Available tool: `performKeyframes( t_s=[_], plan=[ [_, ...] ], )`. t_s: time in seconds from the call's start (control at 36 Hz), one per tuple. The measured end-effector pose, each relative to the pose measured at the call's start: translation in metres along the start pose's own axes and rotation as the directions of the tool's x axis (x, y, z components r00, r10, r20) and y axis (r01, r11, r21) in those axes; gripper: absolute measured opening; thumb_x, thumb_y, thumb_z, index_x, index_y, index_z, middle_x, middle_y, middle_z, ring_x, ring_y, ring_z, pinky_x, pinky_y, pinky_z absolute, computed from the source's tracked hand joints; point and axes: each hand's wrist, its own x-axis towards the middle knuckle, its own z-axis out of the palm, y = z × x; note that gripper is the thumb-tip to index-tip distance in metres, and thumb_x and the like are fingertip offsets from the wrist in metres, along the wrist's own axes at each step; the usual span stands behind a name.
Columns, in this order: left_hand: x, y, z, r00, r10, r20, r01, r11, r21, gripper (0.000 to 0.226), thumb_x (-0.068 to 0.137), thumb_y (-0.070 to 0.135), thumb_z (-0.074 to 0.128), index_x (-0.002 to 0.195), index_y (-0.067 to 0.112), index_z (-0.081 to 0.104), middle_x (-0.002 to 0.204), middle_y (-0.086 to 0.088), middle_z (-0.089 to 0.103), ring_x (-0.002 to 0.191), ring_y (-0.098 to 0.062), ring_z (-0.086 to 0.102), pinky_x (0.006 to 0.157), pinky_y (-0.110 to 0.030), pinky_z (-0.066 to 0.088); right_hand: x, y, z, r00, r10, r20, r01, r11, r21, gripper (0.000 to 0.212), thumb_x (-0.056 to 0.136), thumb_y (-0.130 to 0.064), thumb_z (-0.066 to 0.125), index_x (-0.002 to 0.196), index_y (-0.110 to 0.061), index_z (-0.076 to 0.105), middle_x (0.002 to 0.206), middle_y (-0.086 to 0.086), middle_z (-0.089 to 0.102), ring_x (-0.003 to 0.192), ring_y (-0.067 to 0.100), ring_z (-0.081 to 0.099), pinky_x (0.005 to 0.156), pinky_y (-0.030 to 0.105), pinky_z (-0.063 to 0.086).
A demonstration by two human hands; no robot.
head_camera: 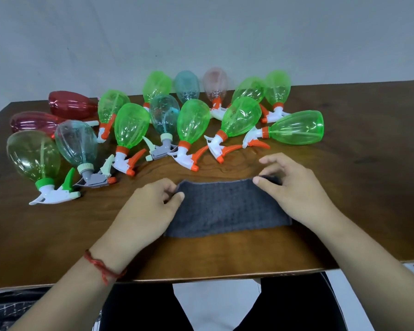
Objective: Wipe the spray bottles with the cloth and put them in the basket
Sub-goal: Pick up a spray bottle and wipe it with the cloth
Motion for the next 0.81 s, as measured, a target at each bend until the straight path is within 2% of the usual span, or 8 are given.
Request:
performKeyframes(
  t_s=[0.08, 0.17, 0.22, 0.31, 0.47, 0.56, 0.67, 0.81],
  plan=[
    [-0.008, 0.005, 0.002, 0.994, 0.041, -0.099, -0.020, 0.980, 0.197, 0.018, 0.105, 0.045, 0.062, 0.119, 0.036, 0.055, 0.095, 0.020, 0.060, 0.082, -0.003, 0.060, 0.060, -0.018, 0.040, -0.004, 0.003, -0.004, 0.997, -0.079, -0.022, 0.072, 0.971, -0.228, 0.048, 0.092, -0.036, 0.079, 0.133, -0.044, 0.058, 0.127, -0.020, 0.058, 0.094, 0.001, 0.063, 0.081, 0.024, 0.050],
    [-0.021, 0.001, 0.007, 0.914, 0.356, -0.197, -0.261, 0.885, 0.386, 0.035, 0.099, 0.038, 0.068, 0.130, 0.031, 0.054, 0.112, 0.012, 0.056, 0.099, -0.011, 0.057, 0.074, -0.020, 0.044, -0.021, 0.004, -0.008, 0.955, -0.297, -0.015, 0.266, 0.876, -0.401, 0.037, 0.093, -0.036, 0.075, 0.128, -0.036, 0.065, 0.132, -0.015, 0.053, 0.115, 0.010, 0.054, 0.091, 0.033, 0.051],
    [-0.026, -0.010, 0.006, 0.826, 0.557, -0.087, -0.498, 0.793, 0.349, 0.028, 0.099, 0.042, 0.065, 0.125, 0.033, 0.060, 0.121, 0.015, 0.056, 0.109, -0.011, 0.056, 0.088, -0.030, 0.048, -0.037, 0.006, -0.010, 0.887, -0.455, 0.074, 0.454, 0.833, -0.315, 0.019, 0.093, -0.036, 0.077, 0.111, -0.032, 0.072, 0.121, -0.018, 0.060, 0.113, 0.010, 0.055, 0.095, 0.038, 0.050],
    [-0.030, -0.032, 0.005, 0.750, 0.646, 0.141, -0.657, 0.704, 0.270, 0.023, 0.102, 0.058, 0.058, 0.118, 0.043, 0.064, 0.122, 0.028, 0.053, 0.118, 0.001, 0.053, 0.102, -0.028, 0.042, -0.053, 0.015, -0.009, 0.825, -0.503, 0.257, 0.560, 0.791, -0.248, 0.016, 0.095, -0.047, 0.073, 0.106, -0.036, 0.073, 0.117, -0.026, 0.061, 0.112, 0.001, 0.058, 0.098, 0.031, 0.048],
    [-0.026, -0.047, 0.009, 0.733, 0.675, 0.083, -0.655, 0.667, 0.355, 0.022, 0.109, 0.045, 0.051, 0.114, 0.036, 0.070, 0.120, 0.021, 0.063, 0.110, -0.001, 0.060, 0.092, -0.032, 0.054, -0.061, 0.026, -0.005, 0.832, -0.493, 0.256, 0.555, 0.754, -0.351, 0.025, 0.109, -0.046, 0.047, 0.110, -0.038, 0.071, 0.114, -0.027, 0.060, 0.109, -0.003, 0.056, 0.099, 0.019, 0.041],
    [-0.029, -0.038, 0.010, 0.700, 0.713, 0.038, -0.664, 0.630, 0.403, 0.017, 0.108, 0.036, 0.049, 0.108, 0.033, 0.066, 0.107, 0.017, 0.069, 0.097, -0.006, 0.065, 0.093, -0.030, 0.048, -0.063, 0.020, -0.009, 0.865, -0.443, 0.236, 0.500, 0.802, -0.327, 0.020, 0.112, -0.046, 0.042, 0.109, -0.043, 0.061, 0.107, -0.029, 0.059, 0.103, -0.005, 0.055, 0.094, 0.015, 0.038],
    [-0.032, -0.021, -0.002, 0.851, 0.525, -0.019, -0.512, 0.836, 0.198, 0.013, 0.112, 0.047, 0.042, 0.109, 0.046, 0.055, 0.095, 0.025, 0.063, 0.090, -0.001, 0.062, 0.077, -0.019, 0.047, -0.055, 0.006, -0.016, 0.914, -0.392, 0.104, 0.406, 0.892, -0.197, 0.013, 0.107, -0.039, 0.051, 0.108, -0.038, 0.064, 0.105, -0.028, 0.065, 0.101, -0.003, 0.062, 0.087, 0.011, 0.041],
    [0.010, -0.004, 0.002, 0.907, 0.397, -0.142, -0.384, 0.917, 0.111, 0.008, 0.109, 0.033, 0.057, 0.106, 0.039, 0.061, 0.089, 0.017, 0.067, 0.086, -0.005, 0.065, 0.073, -0.024, 0.051, -0.012, 0.003, -0.008, 0.950, -0.313, 0.007, 0.310, 0.939, -0.147, 0.012, 0.106, -0.031, 0.059, 0.108, -0.031, 0.070, 0.105, -0.020, 0.071, 0.102, 0.004, 0.066, 0.087, 0.030, 0.052]
  ],
)
